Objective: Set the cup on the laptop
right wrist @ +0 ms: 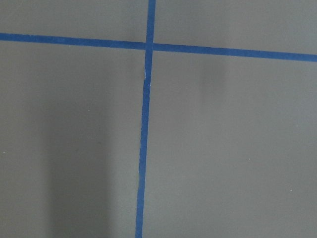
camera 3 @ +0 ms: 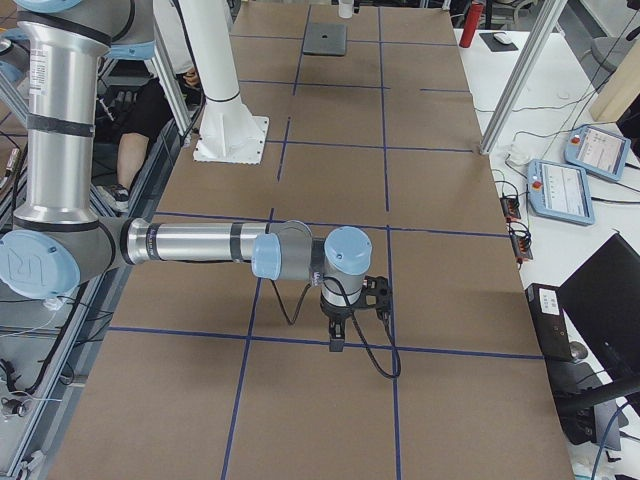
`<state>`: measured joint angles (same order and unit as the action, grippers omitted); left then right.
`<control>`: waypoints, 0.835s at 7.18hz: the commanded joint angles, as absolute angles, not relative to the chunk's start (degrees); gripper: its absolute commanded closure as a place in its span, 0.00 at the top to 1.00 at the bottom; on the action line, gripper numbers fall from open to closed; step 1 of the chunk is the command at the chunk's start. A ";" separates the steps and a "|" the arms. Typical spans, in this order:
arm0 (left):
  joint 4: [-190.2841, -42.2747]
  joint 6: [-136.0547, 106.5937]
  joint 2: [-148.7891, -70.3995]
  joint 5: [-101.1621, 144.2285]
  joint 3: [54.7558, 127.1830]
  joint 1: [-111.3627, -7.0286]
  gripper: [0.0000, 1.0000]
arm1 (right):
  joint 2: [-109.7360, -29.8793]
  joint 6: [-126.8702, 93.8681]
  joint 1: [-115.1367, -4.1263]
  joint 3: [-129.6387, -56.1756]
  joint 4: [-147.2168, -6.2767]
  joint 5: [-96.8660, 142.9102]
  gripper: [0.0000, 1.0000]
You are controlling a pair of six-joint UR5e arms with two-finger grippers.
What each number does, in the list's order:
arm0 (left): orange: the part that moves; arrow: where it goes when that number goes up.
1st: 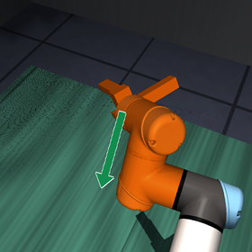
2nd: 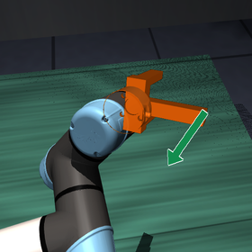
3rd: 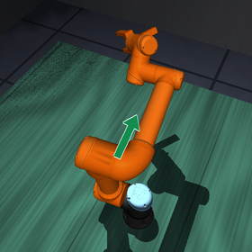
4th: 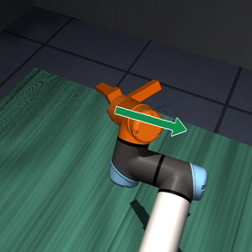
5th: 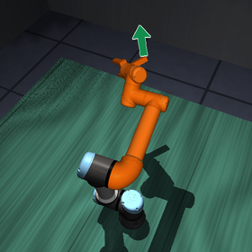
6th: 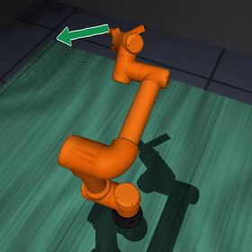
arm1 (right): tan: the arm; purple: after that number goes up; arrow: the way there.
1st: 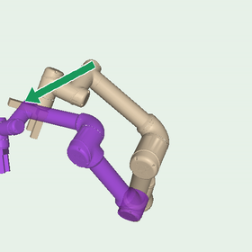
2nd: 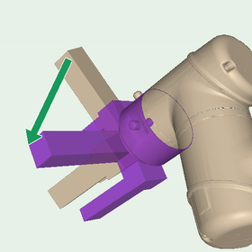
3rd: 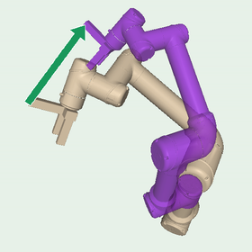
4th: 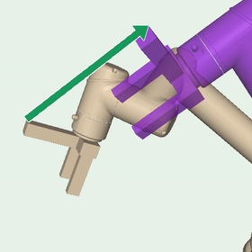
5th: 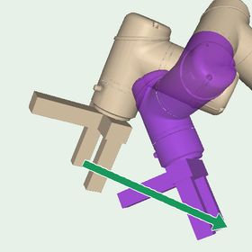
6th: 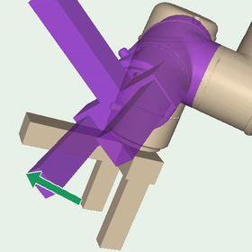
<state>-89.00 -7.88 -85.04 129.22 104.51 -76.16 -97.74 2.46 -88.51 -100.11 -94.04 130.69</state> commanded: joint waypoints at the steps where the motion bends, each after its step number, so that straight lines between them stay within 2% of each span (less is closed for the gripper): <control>1: -101.37 -12.44 -78.85 131.20 100.93 -76.29 0.00 | -97.73 2.46 -88.51 -100.11 -94.04 130.69 1.00; 4: -124.05 -22.05 -77.26 131.05 84.86 -75.68 0.00 | -97.73 2.46 -88.51 -100.11 -94.04 130.69 1.00; 6: -124.54 -24.59 -77.25 131.13 84.64 -75.15 0.00 | -97.73 2.46 -88.51 -100.11 -94.04 130.69 1.00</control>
